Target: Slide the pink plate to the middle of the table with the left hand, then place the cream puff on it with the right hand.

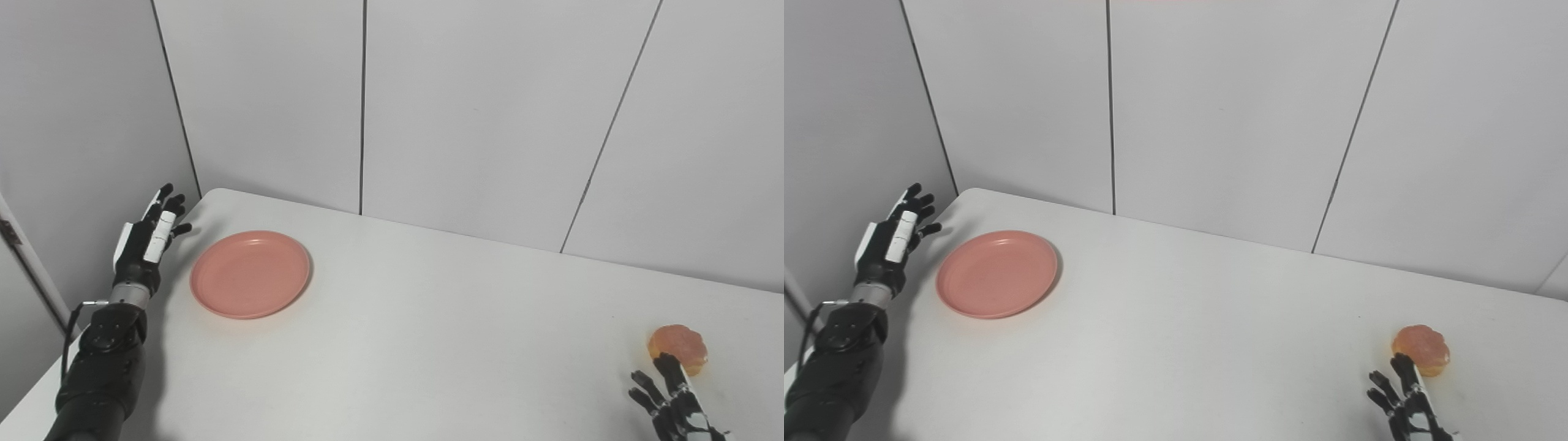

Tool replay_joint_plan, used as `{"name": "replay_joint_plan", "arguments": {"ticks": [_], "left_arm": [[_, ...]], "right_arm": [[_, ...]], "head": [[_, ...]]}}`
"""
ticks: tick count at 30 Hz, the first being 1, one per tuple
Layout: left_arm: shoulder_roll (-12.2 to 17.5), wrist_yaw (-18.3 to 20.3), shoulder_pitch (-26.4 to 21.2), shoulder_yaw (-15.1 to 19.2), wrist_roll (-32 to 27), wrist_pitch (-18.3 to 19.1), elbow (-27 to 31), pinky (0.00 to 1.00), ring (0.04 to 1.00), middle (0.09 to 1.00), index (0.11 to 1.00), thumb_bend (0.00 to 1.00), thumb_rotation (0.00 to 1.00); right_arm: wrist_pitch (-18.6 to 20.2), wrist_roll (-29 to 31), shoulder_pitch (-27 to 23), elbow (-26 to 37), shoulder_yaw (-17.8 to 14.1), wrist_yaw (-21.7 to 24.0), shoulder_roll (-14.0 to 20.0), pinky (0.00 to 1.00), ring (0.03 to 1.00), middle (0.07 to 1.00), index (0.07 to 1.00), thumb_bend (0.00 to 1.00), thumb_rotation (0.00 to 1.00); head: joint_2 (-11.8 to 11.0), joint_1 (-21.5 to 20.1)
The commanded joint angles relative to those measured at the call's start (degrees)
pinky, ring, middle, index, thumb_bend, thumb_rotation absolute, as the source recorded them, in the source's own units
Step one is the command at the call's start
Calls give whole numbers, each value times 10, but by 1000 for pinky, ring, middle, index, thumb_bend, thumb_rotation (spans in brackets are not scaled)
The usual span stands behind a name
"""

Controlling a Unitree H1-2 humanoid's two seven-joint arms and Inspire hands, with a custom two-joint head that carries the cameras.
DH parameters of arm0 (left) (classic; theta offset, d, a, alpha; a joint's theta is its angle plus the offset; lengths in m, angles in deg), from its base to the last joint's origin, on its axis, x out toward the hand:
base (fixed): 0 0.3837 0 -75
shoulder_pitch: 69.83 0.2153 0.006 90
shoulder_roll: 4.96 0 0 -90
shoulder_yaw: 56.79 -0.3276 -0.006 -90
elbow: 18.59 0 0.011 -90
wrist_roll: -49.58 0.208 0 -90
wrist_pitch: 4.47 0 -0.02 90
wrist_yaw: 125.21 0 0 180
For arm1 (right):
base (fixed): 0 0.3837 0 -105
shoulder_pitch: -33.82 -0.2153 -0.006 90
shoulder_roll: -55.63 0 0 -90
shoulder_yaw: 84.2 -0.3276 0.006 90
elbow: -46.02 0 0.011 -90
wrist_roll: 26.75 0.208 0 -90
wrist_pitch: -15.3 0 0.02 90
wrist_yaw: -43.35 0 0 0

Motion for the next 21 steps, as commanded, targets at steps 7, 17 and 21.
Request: {"name": "replay_joint_plan", "arguments": {"ticks": [7,17,21], "left_arm": [[-12,-8,-23,-8,9,-22,1,841,910,929,938,994,920],[-50,-1,-22,-23,-1,-22,7,854,891,911,925,1000,918],[-61,17,-23,-31,-9,-19,5,872,933,940,941,1000,949]], "right_arm": [[12,-2,40,-37,3,3,-3,854,883,976,953,842,1000],[17,-6,44,-27,6,-1,-7,840,865,965,944,860,1000],[20,-8,45,-21,6,-2,-8,841,865,965,941,855,1000]], "head": [[5,-5],[10,-13],[13,-16]]}}
